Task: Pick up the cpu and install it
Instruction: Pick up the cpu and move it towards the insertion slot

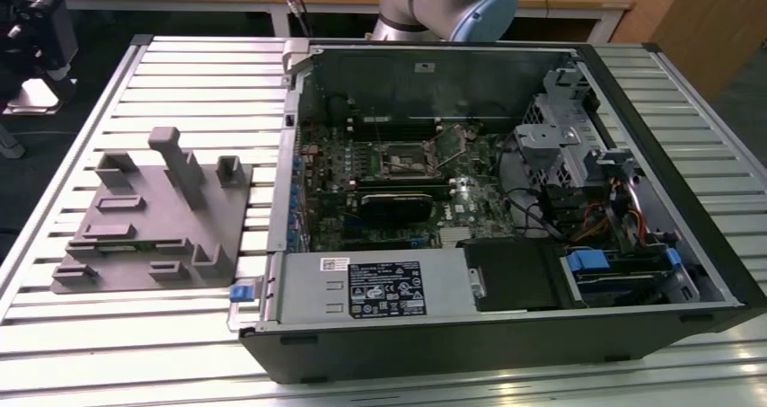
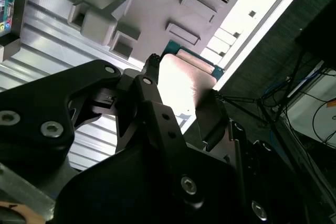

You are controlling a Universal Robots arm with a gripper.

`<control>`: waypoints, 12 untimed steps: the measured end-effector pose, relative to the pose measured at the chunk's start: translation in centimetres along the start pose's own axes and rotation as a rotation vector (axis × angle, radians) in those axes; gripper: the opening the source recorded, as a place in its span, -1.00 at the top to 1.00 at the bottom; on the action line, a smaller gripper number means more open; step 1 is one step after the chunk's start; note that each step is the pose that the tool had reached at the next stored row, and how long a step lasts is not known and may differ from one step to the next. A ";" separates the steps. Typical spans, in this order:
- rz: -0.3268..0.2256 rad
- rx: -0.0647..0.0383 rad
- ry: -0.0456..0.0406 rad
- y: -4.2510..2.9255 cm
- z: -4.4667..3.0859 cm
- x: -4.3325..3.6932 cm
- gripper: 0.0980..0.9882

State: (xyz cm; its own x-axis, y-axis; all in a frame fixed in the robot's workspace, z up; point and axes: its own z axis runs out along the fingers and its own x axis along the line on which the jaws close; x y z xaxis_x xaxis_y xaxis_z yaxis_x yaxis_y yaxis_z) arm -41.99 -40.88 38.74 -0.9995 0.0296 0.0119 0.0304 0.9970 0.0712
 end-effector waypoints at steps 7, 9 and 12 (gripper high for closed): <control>0.000 0.000 0.0000 0.02 -0.01 -0.72 0.02; 0.000 0.000 -0.0001 0.03 -0.01 -0.89 0.02; 0.000 0.000 0.0000 0.04 -0.01 -1.17 0.02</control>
State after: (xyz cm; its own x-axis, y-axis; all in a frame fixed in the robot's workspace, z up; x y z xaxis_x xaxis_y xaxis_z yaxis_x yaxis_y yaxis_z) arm -40.82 -40.88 38.74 -0.9995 0.0296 0.0119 0.0303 0.9970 0.0712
